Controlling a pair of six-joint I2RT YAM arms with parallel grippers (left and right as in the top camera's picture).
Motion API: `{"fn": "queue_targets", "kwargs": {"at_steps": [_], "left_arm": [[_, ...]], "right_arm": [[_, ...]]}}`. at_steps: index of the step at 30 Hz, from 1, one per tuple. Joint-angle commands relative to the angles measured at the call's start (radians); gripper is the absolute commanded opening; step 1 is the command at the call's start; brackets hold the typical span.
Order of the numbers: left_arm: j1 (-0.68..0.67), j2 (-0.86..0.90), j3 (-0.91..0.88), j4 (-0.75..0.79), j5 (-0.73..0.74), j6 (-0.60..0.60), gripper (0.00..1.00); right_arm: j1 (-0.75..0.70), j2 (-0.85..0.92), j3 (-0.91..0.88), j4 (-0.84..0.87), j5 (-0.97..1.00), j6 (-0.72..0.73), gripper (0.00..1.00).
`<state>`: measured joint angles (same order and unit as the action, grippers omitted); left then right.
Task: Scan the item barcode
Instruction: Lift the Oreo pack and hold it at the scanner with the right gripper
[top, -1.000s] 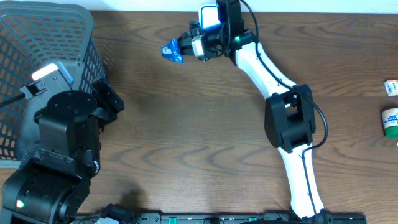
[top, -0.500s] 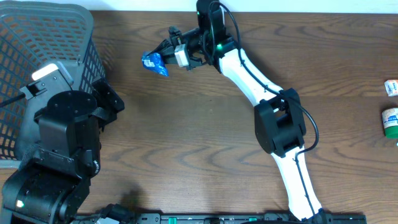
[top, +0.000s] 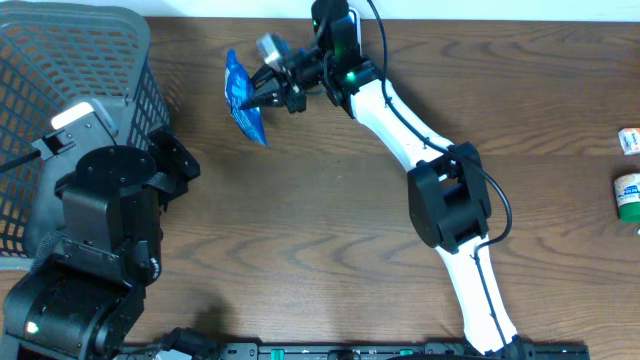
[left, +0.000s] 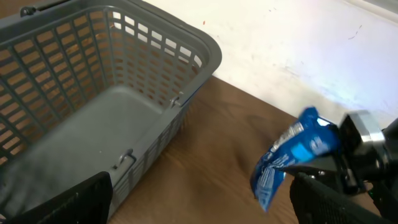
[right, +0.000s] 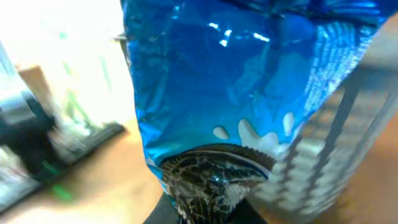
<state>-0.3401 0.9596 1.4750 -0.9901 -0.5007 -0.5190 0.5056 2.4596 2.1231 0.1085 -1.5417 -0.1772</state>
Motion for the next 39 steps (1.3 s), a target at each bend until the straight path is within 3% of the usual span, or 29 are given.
{"fn": "queue_targets", "kwargs": {"at_steps": [1,4,7,9,11,21,28,33,39], "left_arm": [[0.004,0.000,0.003,-0.002,-0.013,0.014,0.91],[0.004,0.000,0.003,-0.002,-0.013,0.014,0.91],[0.004,0.000,0.003,-0.002,-0.013,0.014,0.91],[0.004,0.000,0.003,-0.002,-0.012,0.014,0.91],[0.004,0.000,0.003,-0.002,-0.013,0.014,0.92],[0.004,0.000,0.003,-0.002,-0.013,0.014,0.91],[0.004,0.000,0.003,-0.002,-0.012,0.014,0.92],[0.004,0.000,0.003,-0.002,-0.013,0.014,0.92],[0.004,0.000,0.003,-0.002,-0.013,0.014,0.91]], "right_arm": [[-0.023,-0.038,0.008,-0.091,-0.004,0.331,0.01],[-0.037,-0.038,0.008,-0.330,0.176,0.390,0.01],[-0.042,-0.038,0.008,-0.624,0.640,0.382,0.01],[-0.039,-0.038,0.008,-0.725,1.021,0.402,0.01],[-0.036,-0.038,0.008,-0.725,1.167,0.409,0.01],[-0.054,-0.037,0.012,-0.486,1.293,0.402,0.01],[-0.072,-0.035,0.012,-0.352,1.439,0.521,0.01],[-0.093,-0.019,0.012,-0.294,1.534,0.741,0.01],[-0.119,0.040,0.012,-0.235,1.471,1.161,0.01]]}}
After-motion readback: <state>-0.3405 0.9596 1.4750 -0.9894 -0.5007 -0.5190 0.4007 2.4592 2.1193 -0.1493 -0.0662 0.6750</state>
